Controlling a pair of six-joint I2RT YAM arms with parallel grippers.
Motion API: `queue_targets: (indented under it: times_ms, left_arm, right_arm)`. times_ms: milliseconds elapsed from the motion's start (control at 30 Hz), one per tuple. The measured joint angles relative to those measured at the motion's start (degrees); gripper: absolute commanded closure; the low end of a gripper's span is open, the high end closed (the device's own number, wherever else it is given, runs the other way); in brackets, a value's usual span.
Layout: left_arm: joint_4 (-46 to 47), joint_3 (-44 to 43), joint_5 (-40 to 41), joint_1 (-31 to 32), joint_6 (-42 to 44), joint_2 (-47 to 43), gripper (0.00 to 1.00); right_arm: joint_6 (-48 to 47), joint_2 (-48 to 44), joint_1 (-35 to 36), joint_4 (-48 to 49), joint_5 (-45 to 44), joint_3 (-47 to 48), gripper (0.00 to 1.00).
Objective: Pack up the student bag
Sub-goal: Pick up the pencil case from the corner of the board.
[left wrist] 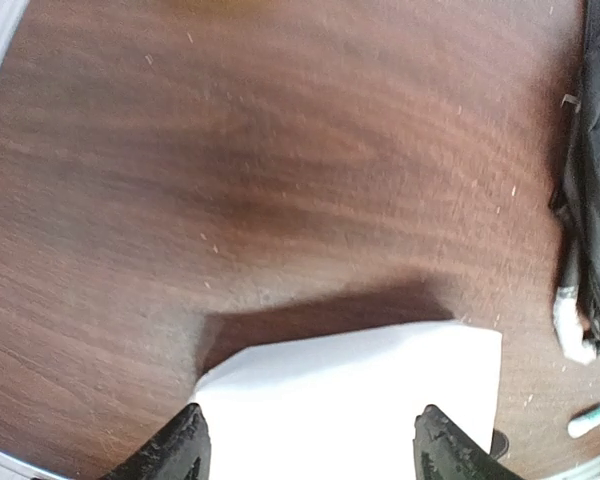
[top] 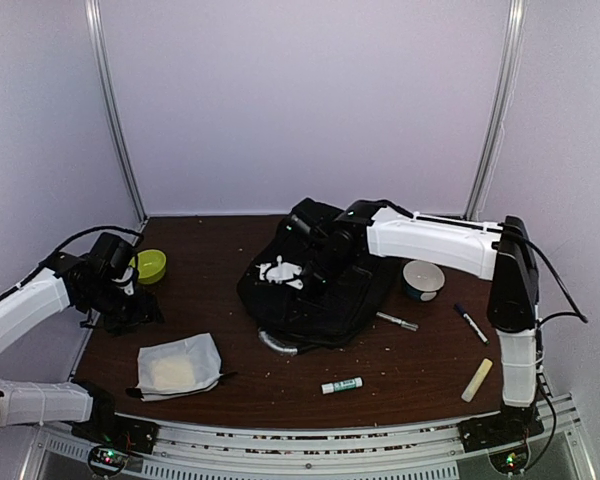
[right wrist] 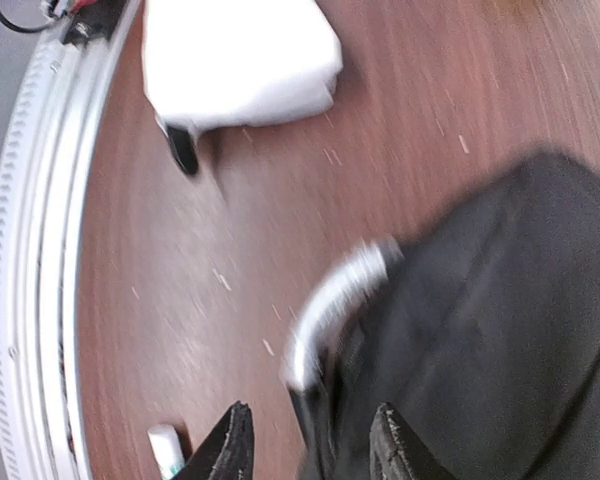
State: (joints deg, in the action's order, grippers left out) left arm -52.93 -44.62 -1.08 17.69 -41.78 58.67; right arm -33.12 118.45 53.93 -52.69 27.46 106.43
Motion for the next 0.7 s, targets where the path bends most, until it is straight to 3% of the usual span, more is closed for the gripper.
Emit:
queue_targets:
  times_ms: [233,467,700]
  left_arm:
    - [0.8,0.0,-3.5,-0.9,5.4,2.0,0.15]
    - [3.4,0.9,-1.2,-0.9,8.1,-6.2,0.15]
    - [3.6,1.6,-0.9,-0.9,8.9,-7.7,0.17]
  right_arm:
    - [4.0,5.2,10.6,6.5,1.4,4.3,0.35]
    - [9.6,10.7,13.6,11.7,5.5,5.1,0.35]
    - [13.2,16.8,13.5,14.7,6.4,7.0,0.39]
